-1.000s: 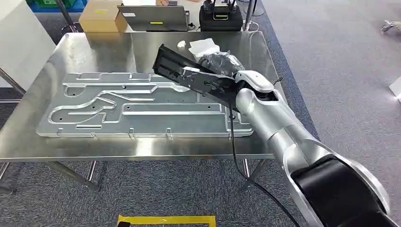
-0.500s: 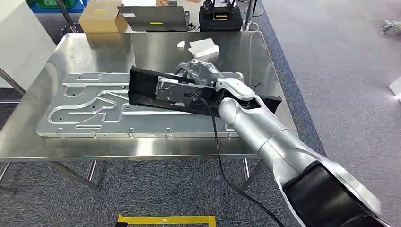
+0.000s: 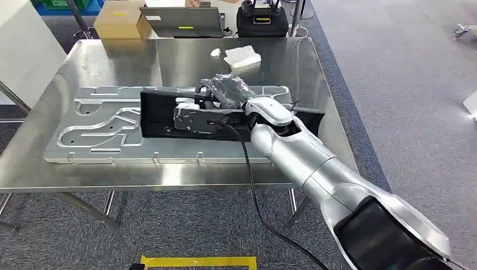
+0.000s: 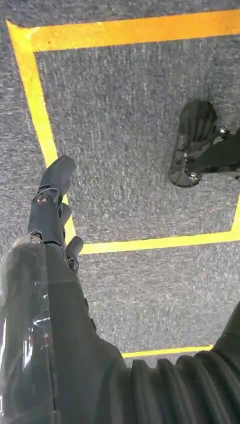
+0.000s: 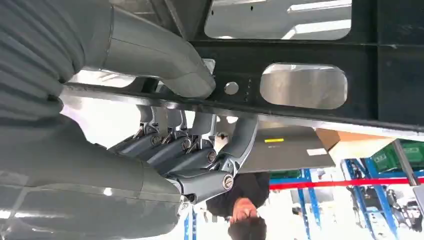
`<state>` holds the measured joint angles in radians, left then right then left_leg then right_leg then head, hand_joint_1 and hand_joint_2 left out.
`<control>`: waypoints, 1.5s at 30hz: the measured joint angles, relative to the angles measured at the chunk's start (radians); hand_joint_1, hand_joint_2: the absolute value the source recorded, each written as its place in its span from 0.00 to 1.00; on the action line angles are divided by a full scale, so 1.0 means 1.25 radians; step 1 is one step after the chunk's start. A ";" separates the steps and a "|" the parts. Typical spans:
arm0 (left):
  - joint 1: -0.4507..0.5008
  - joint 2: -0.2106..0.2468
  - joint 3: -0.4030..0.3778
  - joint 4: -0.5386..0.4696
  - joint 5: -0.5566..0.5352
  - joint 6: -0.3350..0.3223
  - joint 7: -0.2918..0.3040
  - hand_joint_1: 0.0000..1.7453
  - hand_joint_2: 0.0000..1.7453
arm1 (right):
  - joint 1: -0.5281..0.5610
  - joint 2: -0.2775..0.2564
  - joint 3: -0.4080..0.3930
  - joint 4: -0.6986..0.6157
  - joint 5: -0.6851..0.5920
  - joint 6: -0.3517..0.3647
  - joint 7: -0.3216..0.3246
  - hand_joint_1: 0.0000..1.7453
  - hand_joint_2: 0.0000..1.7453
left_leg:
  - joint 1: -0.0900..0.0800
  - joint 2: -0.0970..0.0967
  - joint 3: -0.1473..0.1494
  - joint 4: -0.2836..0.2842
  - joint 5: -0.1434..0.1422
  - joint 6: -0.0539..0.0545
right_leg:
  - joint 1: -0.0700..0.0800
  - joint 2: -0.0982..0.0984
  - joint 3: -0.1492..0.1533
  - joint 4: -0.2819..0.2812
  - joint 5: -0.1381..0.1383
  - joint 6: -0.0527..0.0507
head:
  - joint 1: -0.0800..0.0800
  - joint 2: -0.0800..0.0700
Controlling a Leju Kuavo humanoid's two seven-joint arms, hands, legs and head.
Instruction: Take the parts from the cabinet and place them on the table.
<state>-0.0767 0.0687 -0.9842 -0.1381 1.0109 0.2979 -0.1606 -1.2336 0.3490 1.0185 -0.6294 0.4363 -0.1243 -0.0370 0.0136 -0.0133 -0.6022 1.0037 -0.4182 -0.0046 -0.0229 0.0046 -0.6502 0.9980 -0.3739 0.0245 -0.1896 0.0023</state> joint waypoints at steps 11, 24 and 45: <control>0.000 0.013 -0.015 0.004 0.014 -0.011 0.027 0.00 1.00 | -0.022 0.000 -0.074 -0.001 0.073 0.022 -0.006 1.00 1.00 | 0.000 0.000 0.000 0.000 0.000 0.000 | 0.000 0.000 0.000 0.000 0.000 0.000 | 0.000 0.000; -0.001 0.022 -0.039 0.007 0.014 -0.014 0.062 0.00 1.00 | -0.021 0.000 -0.085 -0.017 0.053 0.034 -0.005 1.00 1.00 | 0.000 0.000 0.000 0.000 0.000 0.000 | 0.000 0.000 0.000 0.000 0.000 0.000 | 0.000 0.000; -0.002 0.022 -0.055 0.007 0.043 -0.013 0.064 0.00 1.00 | 0.052 0.007 0.015 -0.166 -0.020 0.045 -0.049 1.00 1.00 | 0.000 0.000 0.000 0.000 -0.001 -0.001 | 0.000 0.000 -0.001 0.000 -0.001 -0.002 | 0.000 0.000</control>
<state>-0.0793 0.0961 -1.0533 -0.1293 1.0647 0.2819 -0.0809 -1.1681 0.3574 1.0379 -0.8368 0.4109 -0.0683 -0.0980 0.0140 -0.0133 -0.6028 1.0036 -0.4189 -0.0056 -0.0224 0.0049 -0.6511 0.9983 -0.3756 0.0222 -0.1896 0.0023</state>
